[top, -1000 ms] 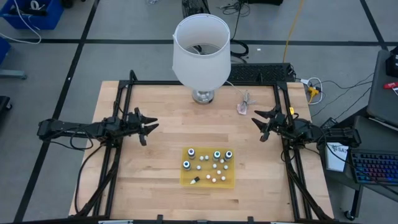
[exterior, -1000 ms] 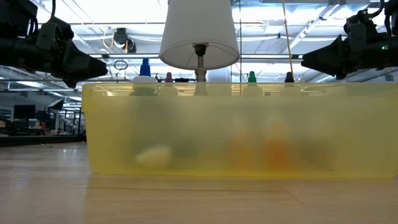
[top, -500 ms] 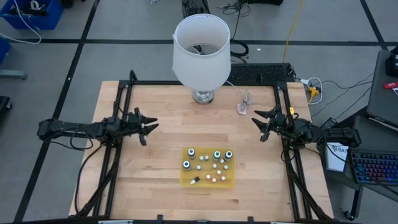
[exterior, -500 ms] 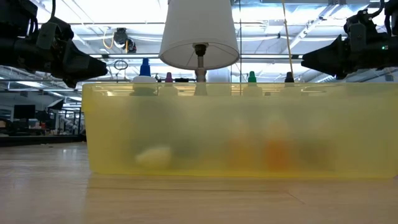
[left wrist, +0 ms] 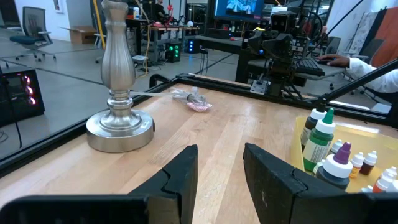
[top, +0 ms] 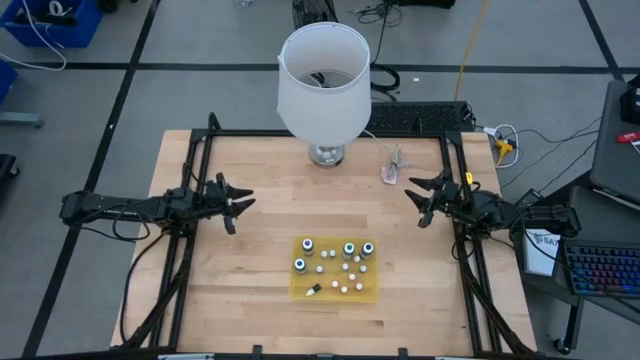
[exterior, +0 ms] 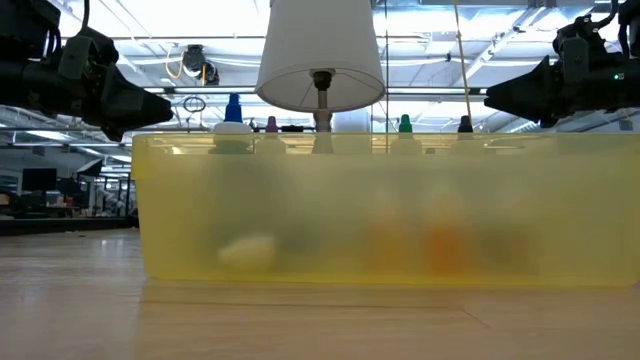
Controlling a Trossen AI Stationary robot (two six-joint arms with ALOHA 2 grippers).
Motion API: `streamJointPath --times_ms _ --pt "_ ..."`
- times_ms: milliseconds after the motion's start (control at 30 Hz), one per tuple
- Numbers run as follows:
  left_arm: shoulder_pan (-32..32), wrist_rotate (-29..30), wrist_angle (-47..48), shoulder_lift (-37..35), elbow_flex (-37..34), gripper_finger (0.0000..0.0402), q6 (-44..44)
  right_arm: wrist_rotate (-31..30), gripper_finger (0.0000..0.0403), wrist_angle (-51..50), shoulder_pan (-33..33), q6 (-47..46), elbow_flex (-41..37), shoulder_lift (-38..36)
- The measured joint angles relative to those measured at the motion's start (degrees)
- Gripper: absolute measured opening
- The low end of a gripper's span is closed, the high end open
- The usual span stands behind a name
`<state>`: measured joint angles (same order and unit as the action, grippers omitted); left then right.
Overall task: Pick & Place food coloring
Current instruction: Return to Home Position
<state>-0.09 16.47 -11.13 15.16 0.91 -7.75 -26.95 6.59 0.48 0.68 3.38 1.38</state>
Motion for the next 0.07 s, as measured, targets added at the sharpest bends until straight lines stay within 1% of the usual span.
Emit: streamJointPath --times_ms 67 --pt "-0.01 0.00 0.00 0.00 0.00 0.0131 0.00 0.01 0.0173 0.00 0.00 -0.01 0.00 0.01"
